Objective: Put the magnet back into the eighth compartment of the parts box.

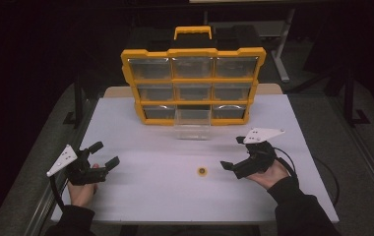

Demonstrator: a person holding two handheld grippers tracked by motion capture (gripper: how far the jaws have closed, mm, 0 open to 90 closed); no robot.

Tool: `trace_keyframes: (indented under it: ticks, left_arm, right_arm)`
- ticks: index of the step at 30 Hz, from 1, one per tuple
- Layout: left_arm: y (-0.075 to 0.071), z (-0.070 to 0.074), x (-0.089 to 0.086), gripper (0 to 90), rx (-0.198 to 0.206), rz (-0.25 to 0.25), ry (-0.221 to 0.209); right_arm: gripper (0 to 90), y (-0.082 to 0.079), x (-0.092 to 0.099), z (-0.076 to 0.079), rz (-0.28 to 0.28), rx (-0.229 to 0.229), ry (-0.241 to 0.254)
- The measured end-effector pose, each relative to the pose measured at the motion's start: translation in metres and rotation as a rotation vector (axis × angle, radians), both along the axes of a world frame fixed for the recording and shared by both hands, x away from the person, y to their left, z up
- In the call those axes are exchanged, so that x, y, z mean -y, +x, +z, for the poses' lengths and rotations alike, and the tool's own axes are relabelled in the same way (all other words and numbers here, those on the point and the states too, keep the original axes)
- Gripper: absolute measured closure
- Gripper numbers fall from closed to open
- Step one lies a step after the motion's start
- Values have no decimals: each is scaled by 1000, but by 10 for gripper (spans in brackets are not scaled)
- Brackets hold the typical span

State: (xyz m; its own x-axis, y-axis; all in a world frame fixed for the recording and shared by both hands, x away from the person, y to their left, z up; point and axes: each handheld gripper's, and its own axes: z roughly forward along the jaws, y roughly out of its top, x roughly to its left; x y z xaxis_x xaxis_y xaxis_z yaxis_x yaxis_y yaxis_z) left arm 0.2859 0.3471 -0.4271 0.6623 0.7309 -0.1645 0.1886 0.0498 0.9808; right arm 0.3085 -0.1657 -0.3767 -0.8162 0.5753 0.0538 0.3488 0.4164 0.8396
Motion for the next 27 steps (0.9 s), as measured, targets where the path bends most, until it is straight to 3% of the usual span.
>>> trace_keyframes:
  ticks: [27]
  left_arm:
    - [0, 0, -1, 18, 2, 8, -5]
  right_arm:
    - [0, 14, -36, -1, 98, -71, -88]
